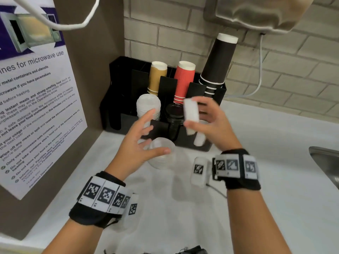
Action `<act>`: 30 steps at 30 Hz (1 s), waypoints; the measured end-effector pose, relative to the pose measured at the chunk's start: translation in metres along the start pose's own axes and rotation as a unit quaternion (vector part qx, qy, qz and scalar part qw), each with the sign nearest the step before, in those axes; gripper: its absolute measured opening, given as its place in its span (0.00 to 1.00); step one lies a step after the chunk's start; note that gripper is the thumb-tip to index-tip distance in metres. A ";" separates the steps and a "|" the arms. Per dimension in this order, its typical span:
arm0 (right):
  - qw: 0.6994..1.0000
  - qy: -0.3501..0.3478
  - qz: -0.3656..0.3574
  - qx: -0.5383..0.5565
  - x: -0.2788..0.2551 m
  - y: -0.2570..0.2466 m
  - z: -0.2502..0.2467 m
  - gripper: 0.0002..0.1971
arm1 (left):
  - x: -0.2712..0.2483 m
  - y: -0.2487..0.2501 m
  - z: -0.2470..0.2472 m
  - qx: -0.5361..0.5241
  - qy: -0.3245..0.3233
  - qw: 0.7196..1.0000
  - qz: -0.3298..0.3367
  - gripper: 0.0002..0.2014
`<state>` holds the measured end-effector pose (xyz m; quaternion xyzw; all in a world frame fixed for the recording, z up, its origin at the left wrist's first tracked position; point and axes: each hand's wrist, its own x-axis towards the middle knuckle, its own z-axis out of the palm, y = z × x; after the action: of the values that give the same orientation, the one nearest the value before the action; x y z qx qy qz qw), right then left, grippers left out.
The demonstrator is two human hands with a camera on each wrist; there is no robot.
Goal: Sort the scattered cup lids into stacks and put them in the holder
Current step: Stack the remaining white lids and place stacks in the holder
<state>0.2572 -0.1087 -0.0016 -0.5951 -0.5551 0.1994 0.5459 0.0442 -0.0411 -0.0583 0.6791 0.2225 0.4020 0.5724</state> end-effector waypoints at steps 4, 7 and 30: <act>0.982 0.045 0.054 -0.177 0.039 0.027 -0.049 0.31 | -0.003 -0.004 -0.022 0.040 0.079 0.996 -0.001 0.27; 0.946 -0.076 0.100 -0.298 0.058 0.046 -0.063 0.32 | -0.004 -0.009 -0.033 0.064 0.110 0.992 -0.003 0.19; 0.697 -0.230 0.138 -0.666 0.044 0.092 -0.010 0.38 | -0.007 -0.017 -0.038 0.081 0.108 0.991 -0.005 0.14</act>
<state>0.3204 -0.0549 -0.0626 -0.8087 -0.5626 -0.0186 -0.1708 0.0120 -0.0194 -0.0756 0.6746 0.3181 0.4512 0.4900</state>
